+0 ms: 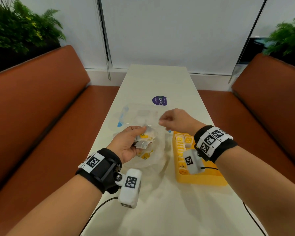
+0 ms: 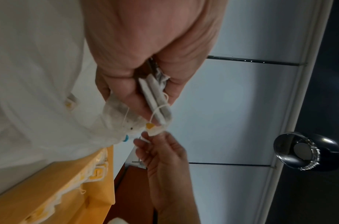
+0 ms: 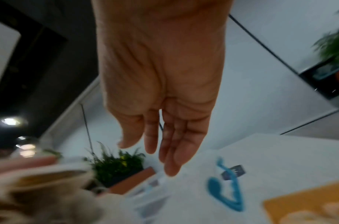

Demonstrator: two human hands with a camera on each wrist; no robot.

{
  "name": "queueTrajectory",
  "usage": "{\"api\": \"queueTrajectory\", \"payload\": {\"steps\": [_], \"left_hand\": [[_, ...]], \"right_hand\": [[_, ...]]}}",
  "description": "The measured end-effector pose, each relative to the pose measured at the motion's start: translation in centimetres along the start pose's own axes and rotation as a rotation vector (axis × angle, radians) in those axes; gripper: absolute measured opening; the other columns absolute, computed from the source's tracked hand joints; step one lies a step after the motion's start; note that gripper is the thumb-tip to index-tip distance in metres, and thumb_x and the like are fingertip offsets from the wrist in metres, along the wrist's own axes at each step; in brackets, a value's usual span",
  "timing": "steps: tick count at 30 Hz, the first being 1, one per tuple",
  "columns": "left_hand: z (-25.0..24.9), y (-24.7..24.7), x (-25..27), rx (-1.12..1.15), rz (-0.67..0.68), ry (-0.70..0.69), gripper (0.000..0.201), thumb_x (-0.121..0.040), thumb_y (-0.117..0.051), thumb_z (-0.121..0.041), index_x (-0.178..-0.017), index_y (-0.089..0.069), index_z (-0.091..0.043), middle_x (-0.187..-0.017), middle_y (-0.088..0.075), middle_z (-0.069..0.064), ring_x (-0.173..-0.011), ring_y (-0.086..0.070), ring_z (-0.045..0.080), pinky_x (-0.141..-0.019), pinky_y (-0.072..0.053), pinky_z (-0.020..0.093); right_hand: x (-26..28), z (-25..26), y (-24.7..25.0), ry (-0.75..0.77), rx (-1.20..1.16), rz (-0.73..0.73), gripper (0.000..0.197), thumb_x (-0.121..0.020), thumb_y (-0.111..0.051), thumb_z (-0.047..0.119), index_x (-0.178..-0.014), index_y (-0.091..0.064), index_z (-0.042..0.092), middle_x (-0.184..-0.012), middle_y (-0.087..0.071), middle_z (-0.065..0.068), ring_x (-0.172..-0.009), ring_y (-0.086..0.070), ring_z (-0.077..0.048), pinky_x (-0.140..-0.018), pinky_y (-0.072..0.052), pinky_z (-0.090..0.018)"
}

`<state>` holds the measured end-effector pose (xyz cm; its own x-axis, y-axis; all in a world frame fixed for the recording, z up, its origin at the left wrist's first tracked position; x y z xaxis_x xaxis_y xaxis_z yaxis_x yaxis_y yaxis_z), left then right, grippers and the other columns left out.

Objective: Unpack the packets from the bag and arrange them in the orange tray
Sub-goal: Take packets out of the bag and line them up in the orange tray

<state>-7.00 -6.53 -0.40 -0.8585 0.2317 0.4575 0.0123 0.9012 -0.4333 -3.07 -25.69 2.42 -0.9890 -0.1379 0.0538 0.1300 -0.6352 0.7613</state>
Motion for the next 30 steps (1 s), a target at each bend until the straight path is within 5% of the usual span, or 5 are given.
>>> {"api": "queueTrajectory", "payload": {"steps": [5, 11, 19, 25, 30], "left_hand": [[-0.2, -0.1, 0.2, 0.006, 0.059, -0.032, 0.021, -0.09, -0.064, -0.018, -0.106, -0.053, -0.009, -0.089, -0.068, 0.016, -0.071, -0.068, 0.027, -0.051, -0.057, 0.033], [-0.2, 0.1, 0.5, 0.037, 0.061, -0.031, 0.02, -0.09, -0.064, -0.02, -0.102, -0.055, -0.008, -0.092, -0.067, 0.018, -0.078, -0.067, 0.031, -0.049, -0.057, 0.034], [0.0, -0.1, 1.0, 0.014, 0.085, -0.017, 0.015, -0.087, -0.065, -0.008, -0.101, -0.058, -0.01, -0.105, -0.069, 0.021, -0.084, -0.07, 0.034, -0.052, -0.057, 0.035], [0.0, -0.4, 1.2, -0.01, 0.104, -0.022, 0.014, -0.089, -0.063, -0.01, -0.103, -0.06, -0.009, -0.08, -0.072, 0.013, -0.073, -0.069, 0.029, -0.051, -0.058, 0.034], [-0.2, -0.4, 1.2, -0.017, 0.079, -0.022, 0.012, -0.088, -0.064, -0.008, -0.1, -0.061, -0.009, -0.089, -0.069, 0.015, -0.077, -0.067, 0.028, -0.052, -0.058, 0.032]], "right_hand": [[0.9, 3.8, -1.7, 0.112, -0.174, 0.233, 0.051, -0.081, -0.073, 0.011, -0.128, -0.054, 0.016, -0.096, -0.062, -0.011, -0.076, -0.061, -0.018, -0.074, -0.052, -0.03], [1.2, 4.3, -1.2, 0.14, -0.239, 0.114, 0.018, -0.081, -0.07, 0.002, -0.098, -0.067, 0.006, -0.065, -0.044, -0.007, -0.059, -0.046, -0.017, -0.058, -0.046, -0.029], [2.3, 3.9, -0.5, 0.054, -0.488, 0.038, 0.025, -0.084, -0.067, -0.002, -0.092, -0.046, 0.01, -0.072, -0.053, -0.01, -0.046, -0.056, -0.014, -0.041, -0.042, -0.02], [3.0, 3.9, -0.1, 0.066, -0.407, 0.152, 0.023, -0.073, -0.077, 0.002, -0.092, -0.067, -0.006, -0.079, -0.069, -0.011, -0.07, -0.066, -0.014, -0.069, -0.055, -0.022], [3.3, 3.5, 0.0, 0.069, -0.25, 0.186, 0.036, -0.067, -0.083, 0.004, -0.101, -0.071, 0.002, -0.096, -0.072, -0.017, -0.089, -0.068, -0.024, -0.088, -0.054, -0.031]]}}
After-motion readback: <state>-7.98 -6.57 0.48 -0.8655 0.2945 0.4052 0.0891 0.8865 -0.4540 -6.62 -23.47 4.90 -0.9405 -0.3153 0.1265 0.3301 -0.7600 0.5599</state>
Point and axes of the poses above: each hand's wrist, its own x-axis away from the middle knuckle, its own y-axis out of the back of the hand, z = x × y, the point moved 2 cm from there along -x, towards the middle knuckle
